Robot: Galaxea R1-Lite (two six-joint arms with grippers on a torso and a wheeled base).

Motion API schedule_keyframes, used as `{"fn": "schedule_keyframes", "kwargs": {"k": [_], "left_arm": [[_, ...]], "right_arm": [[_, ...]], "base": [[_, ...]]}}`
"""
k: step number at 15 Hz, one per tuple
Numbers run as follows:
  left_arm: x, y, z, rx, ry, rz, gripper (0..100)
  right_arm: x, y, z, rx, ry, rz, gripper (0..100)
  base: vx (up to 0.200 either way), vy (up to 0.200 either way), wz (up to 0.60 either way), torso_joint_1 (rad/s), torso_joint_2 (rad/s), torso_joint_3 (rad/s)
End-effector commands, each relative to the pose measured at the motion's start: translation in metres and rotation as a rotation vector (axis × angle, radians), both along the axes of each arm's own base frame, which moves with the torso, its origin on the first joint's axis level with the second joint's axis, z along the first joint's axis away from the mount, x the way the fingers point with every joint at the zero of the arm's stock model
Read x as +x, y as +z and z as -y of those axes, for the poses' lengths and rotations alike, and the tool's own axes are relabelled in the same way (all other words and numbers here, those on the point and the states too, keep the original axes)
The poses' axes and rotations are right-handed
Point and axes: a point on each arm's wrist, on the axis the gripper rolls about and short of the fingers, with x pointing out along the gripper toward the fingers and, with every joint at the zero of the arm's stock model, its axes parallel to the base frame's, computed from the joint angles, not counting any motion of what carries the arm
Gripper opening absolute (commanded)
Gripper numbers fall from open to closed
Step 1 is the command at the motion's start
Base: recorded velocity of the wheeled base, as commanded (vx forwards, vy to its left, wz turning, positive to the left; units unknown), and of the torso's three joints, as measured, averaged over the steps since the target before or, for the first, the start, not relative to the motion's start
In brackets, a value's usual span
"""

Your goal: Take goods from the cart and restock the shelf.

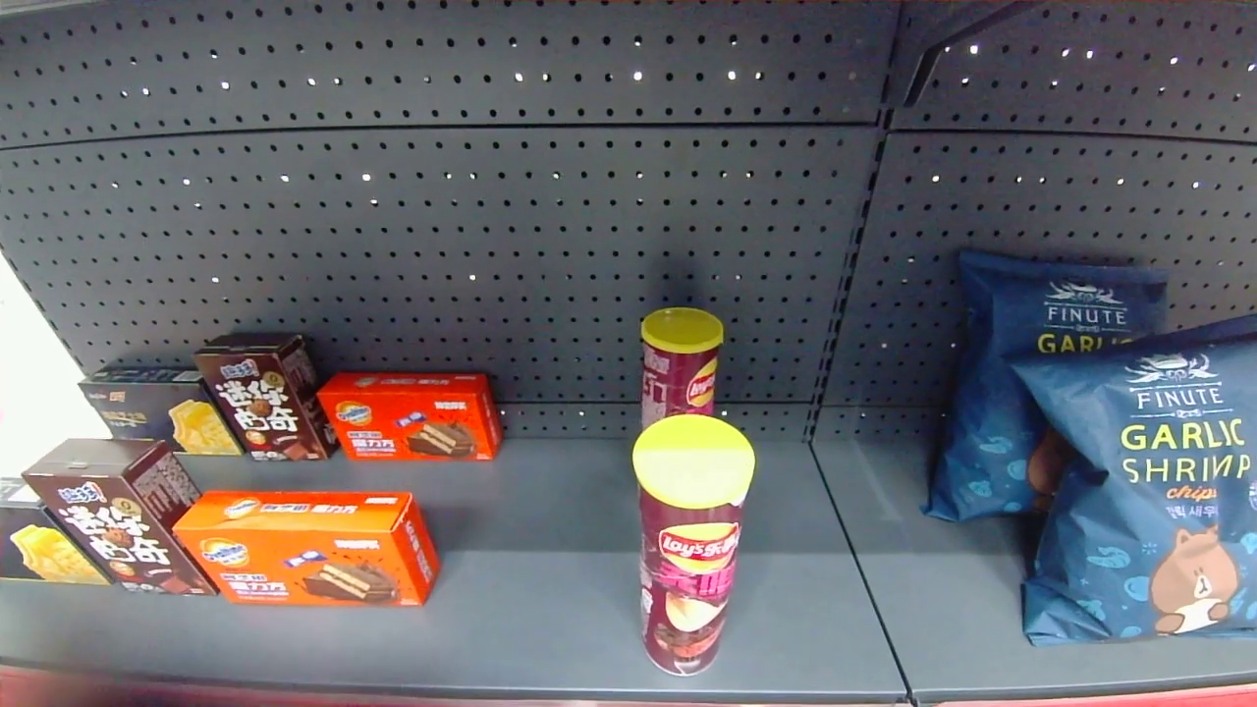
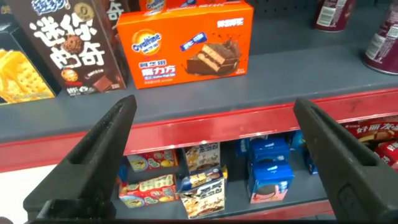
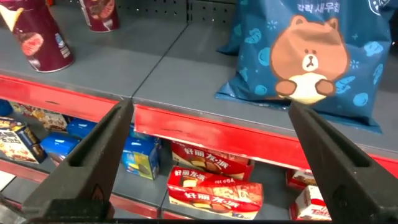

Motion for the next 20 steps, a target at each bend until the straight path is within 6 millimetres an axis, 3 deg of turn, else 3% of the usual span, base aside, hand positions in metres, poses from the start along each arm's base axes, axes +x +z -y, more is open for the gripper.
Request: {"fn": "schedule_keyframes", "kwargs": {"k": [1,20], "left_arm": [[0.0003,0.0002,0.0,-0.004,-0.001,-0.004,100],[0.0002,0.0006,0.0,-0.042,0.001,-0.008,100]], "right_arm": [[0.0004,0.0001,-0.0001,-0.001,-0.001,-0.004,100],[0.0002,0.0005,-0.0003,0.036,0.007,-0.015,100]], "base": [[0.0,0.0,0.0,0.0,0.0,0.0],[0.0,0.0,0.0,0.0,0.0,0.0]]}}
